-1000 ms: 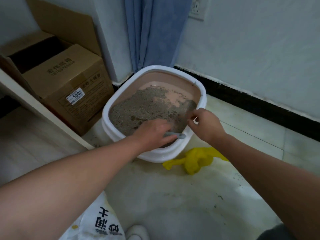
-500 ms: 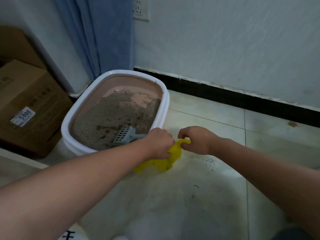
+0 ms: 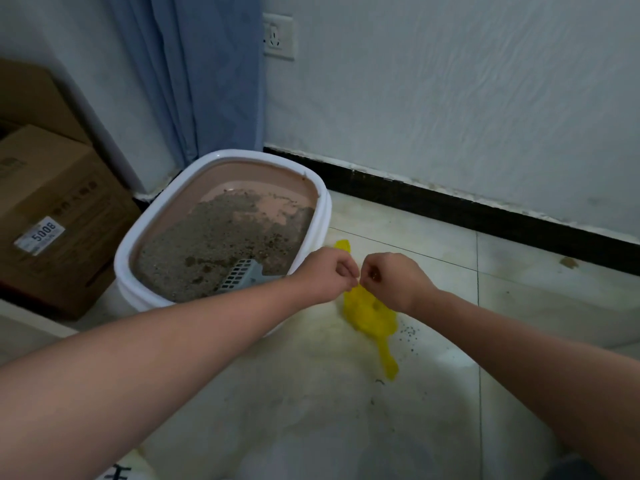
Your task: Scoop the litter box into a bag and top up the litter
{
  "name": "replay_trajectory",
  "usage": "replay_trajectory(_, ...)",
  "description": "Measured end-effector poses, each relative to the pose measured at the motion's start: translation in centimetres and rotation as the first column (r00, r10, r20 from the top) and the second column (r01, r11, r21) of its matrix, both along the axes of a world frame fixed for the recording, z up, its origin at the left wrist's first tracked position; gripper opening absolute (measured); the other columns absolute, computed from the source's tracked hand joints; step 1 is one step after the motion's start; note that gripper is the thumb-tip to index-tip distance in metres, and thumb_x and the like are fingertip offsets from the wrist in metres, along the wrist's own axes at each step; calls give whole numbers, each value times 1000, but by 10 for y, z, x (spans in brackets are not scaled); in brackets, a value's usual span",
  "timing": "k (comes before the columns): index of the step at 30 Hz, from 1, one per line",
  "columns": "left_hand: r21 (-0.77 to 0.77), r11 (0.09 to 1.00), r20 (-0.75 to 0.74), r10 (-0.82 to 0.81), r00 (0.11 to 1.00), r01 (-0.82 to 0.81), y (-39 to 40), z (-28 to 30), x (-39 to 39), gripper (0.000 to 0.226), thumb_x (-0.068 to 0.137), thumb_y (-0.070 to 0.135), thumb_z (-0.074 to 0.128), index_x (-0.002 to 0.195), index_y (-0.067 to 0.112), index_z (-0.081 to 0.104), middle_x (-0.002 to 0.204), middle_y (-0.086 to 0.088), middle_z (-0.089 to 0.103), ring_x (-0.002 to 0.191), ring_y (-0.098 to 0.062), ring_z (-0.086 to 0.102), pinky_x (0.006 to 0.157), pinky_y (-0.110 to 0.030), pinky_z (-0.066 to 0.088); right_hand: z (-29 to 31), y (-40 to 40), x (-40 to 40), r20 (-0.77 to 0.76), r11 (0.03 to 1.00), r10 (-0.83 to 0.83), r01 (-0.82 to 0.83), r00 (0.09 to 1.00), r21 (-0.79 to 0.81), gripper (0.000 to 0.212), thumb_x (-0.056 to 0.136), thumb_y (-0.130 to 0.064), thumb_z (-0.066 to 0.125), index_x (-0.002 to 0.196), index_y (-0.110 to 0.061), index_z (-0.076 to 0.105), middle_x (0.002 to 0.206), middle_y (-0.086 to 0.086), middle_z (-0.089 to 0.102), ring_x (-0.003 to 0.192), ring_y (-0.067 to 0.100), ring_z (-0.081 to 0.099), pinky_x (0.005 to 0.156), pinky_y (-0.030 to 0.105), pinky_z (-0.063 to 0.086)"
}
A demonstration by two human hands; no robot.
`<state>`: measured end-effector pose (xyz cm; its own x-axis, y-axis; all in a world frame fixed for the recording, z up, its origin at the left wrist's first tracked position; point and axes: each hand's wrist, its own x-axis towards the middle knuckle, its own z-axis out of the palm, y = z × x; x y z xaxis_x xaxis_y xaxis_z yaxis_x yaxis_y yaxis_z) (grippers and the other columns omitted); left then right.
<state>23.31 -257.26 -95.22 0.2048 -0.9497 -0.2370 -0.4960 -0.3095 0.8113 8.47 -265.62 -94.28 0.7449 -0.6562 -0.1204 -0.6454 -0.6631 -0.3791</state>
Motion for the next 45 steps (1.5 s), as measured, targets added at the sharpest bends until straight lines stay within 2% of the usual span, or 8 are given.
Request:
replay_trajectory(4,128,986,309,-143,940,108,14,-4,-5,19,81,19,65,100,22,66,98,4,67,93,-16,61,79,-26,48,-10,3,-9,-174,998,55,-56,983,-2,13,85,-17,52,90,-18,63,90,1,65,85,23,60,68,31,48)
replay_trajectory(10,204,968,380,-215,900,145,22,-19,-9,33,79,40,70,103,19,63,99,0,65,91,-20,61,78,-36,52,-10,-9,-26,-330,997,74,-66,941,35,38,88,-21,60,126,-22,56,121,3,61,107,22,58,85,33,50)
replay_trajectory(16,253,957,365,-229,903,141,15,-25,-19,40,76,45,74,102,16,65,97,-1,67,90,-20,62,79,-38,53,-15,0,-24,-452,991,131,-105,882,82,64,70,-61,70,121,-26,55,111,-2,63,100,20,59,76,30,47)
replay_trajectory(24,226,961,348,-231,909,158,20,-31,-17,36,80,35,72,110,16,66,107,-2,67,99,-21,61,77,-27,47,-24,16,-8,-413,992,85,-115,907,-47,25,85,-20,52,110,-17,56,106,6,64,100,29,61,67,27,38)
replay_trajectory(30,110,989,276,-122,953,95,23,-24,-13,42,72,48,76,100,23,58,94,4,65,84,-16,61,70,-35,50,-9,1,6,-8,922,-186,178,982,343,15,76,-8,64,89,-16,64,78,-2,61,75,19,58,68,30,50)
replay_trajectory(34,2,1000,176,-4,984,4,21,-18,-9,30,76,32,76,97,19,58,84,4,62,80,-18,59,60,-30,40,9,4,12,54,608,-421,238,905,757,15,84,4,60,96,-2,66,78,12,68,70,20,65,74,31,58)
replay_trajectory(39,-71,994,151,92,984,-82,16,-17,-3,21,77,6,64,95,14,68,90,-2,69,80,-19,60,68,-30,46,3,4,7,77,894,-213,163,974,417,14,76,-10,75,86,-12,66,77,1,66,69,12,61,71,30,52)
replay_trajectory(45,-116,962,101,261,960,-249,3,-16,-6,10,77,15,71,83,20,64,80,2,66,81,-19,64,73,-32,51,-1,-2,-1,114,978,-170,152,979,146,11,81,-21,68,75,-22,59,80,-3,66,76,18,62,70,30,49)
